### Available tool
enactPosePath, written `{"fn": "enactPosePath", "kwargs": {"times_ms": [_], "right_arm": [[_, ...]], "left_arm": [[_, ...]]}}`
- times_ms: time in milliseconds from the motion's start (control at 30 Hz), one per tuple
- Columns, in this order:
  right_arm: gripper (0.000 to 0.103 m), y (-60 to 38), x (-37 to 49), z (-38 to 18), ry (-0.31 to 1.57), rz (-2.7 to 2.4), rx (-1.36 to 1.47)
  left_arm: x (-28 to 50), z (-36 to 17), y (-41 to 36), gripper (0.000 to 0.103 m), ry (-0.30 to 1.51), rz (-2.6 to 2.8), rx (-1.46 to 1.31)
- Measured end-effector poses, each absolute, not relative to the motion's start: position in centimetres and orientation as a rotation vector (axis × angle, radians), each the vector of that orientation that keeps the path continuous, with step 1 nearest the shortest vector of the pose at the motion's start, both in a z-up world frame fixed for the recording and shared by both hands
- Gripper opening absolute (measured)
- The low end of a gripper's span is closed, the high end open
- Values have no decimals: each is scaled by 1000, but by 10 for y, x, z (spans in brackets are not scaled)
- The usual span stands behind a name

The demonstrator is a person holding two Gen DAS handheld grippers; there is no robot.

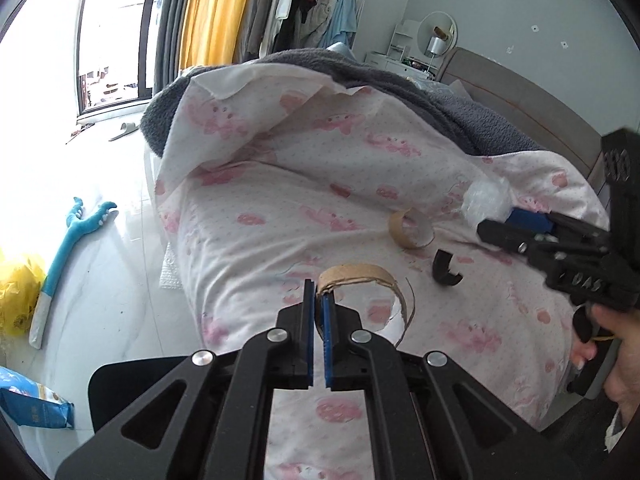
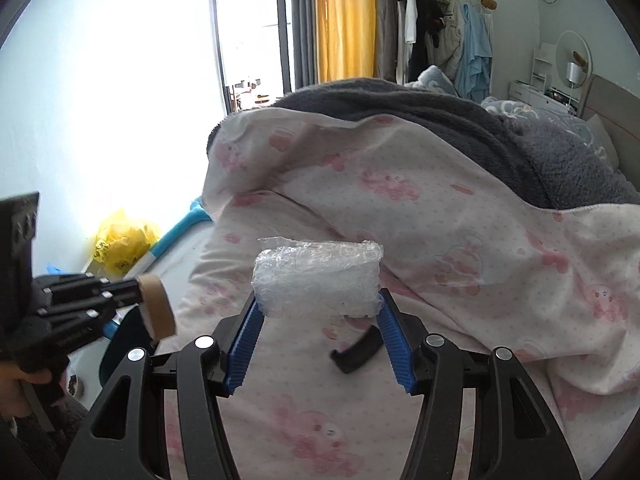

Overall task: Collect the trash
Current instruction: 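Lift the tape roll and bubble wrap off the duvet with both grippers, then carry the tape roll and bubble wrap over the teal bin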

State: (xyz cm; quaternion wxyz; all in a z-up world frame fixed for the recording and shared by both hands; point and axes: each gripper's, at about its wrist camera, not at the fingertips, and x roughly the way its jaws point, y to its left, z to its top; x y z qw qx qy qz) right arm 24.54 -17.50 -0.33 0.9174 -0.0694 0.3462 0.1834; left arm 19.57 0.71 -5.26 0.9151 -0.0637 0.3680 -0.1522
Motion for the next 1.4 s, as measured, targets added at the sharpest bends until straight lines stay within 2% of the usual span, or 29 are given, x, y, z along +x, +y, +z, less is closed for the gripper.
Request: {"fn": "enactPosePath", "kwargs": {"times_ms": [800, 1400], "right_arm": [[58, -36, 215, -39, 846, 584, -150], [58, 33, 215, -72, 943, 660, -234]], "left_arm": [[161, -133, 121, 5, 950, -60, -100], [151, -201, 170, 5, 1211, -15, -155]]}}
